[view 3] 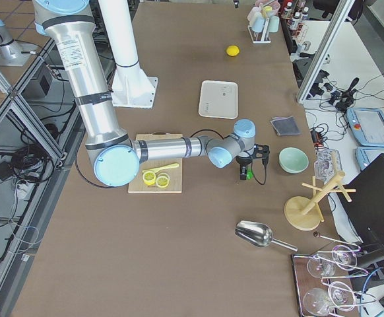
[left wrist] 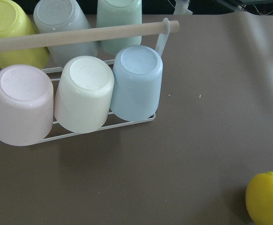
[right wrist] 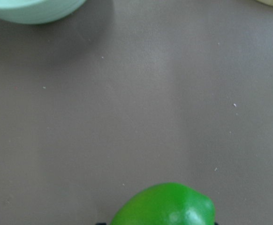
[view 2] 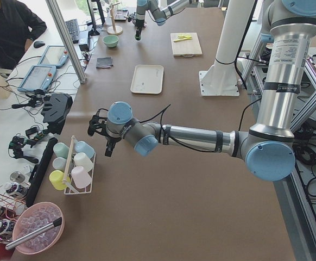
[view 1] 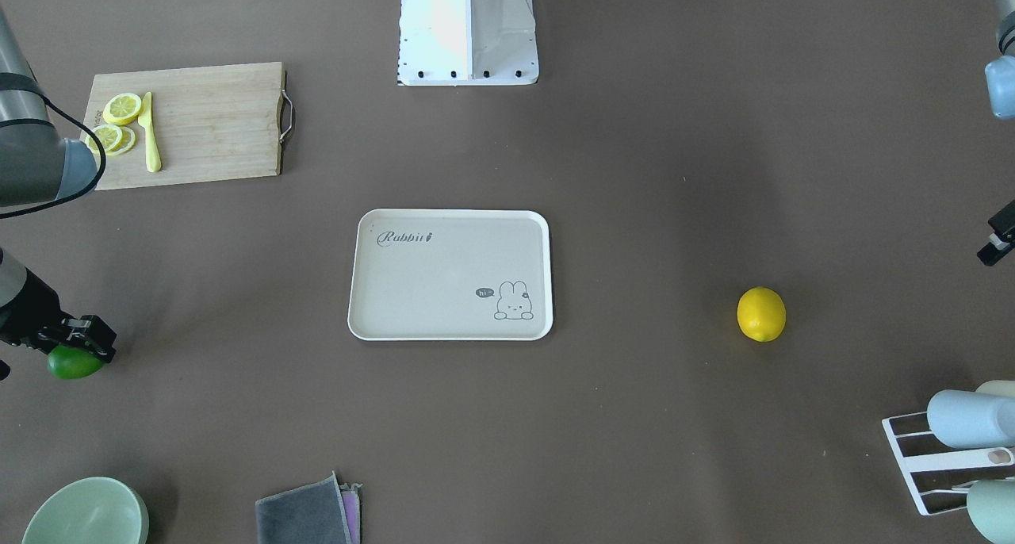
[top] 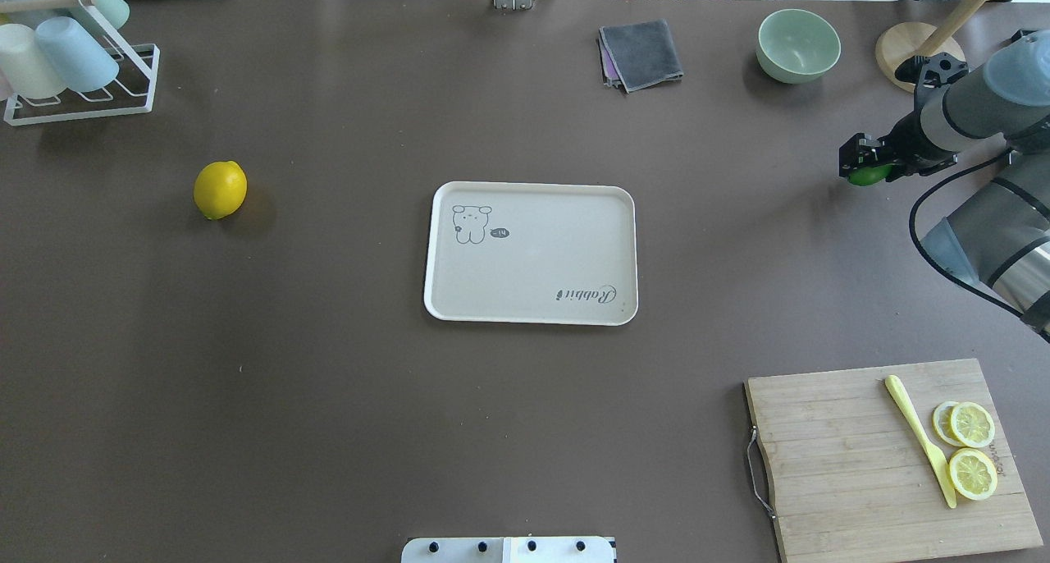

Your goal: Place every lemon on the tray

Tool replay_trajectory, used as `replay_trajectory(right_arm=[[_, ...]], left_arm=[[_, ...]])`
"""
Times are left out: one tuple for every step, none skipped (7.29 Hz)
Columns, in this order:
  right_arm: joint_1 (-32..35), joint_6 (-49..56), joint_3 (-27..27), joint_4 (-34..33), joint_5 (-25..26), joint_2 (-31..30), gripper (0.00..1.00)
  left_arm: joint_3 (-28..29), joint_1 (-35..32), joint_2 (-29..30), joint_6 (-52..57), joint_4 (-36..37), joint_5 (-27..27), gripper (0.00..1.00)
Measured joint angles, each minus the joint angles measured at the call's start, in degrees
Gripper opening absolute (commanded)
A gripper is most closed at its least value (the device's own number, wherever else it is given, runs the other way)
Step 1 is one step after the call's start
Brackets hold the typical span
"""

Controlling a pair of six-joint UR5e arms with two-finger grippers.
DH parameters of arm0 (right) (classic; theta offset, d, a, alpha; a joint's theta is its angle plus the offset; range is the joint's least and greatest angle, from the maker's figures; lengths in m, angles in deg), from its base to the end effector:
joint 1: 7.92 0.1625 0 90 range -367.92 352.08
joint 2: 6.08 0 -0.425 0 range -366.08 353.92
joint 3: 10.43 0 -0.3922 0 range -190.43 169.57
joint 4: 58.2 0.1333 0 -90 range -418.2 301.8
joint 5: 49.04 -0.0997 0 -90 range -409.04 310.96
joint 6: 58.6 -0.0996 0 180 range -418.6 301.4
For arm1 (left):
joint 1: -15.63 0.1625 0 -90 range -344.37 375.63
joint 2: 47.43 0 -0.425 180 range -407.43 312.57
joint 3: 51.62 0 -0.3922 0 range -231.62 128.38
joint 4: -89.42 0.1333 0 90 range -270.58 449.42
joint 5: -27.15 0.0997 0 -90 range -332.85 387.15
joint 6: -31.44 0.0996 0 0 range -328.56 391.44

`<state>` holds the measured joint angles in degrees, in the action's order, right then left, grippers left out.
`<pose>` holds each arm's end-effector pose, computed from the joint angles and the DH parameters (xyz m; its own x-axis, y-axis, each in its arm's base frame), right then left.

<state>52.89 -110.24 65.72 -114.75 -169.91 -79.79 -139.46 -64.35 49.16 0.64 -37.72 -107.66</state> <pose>-0.2413 -0.6005 0.5646 0.6838 0.1318 0.7176 -0.2273 0.9731 0.0379 0.0355 -0.5637 0.5411 0.5969 0.1243 -0.7927 0.2043 0.9318 0.3000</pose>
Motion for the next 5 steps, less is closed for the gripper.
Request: replay_trajectory(right_arm=[[1.4,0.1,1.3,-0.2,-1.7,0.1,0.0],[2.4,0.0,2.6,-0.4,-3.0,0.2,0.0],[2.8,-0.2,3.9,-0.4,-3.6,0.3,0.0],[2.9,-0.5,5.1,-0.5,-3.8,0.3,0.0],[2.9,-0.7,6.6,-0.7,-3.9,0.4,0.0]], left_arm=[[0.0,0.5,0.3,-1.0,0.0,0.1,0.98],[-0.2,2.0,0.7,-3.1,-0.6,0.9,0.98],[-0.4,4.9,1.0,-5.2,-2.0,3.6,0.98],[-0.7,8.8,1.5,-7.5,-3.6,7.5,0.98],[-0.8,12.8,2.5,-9.8,-4.8,11.2,0.98]])
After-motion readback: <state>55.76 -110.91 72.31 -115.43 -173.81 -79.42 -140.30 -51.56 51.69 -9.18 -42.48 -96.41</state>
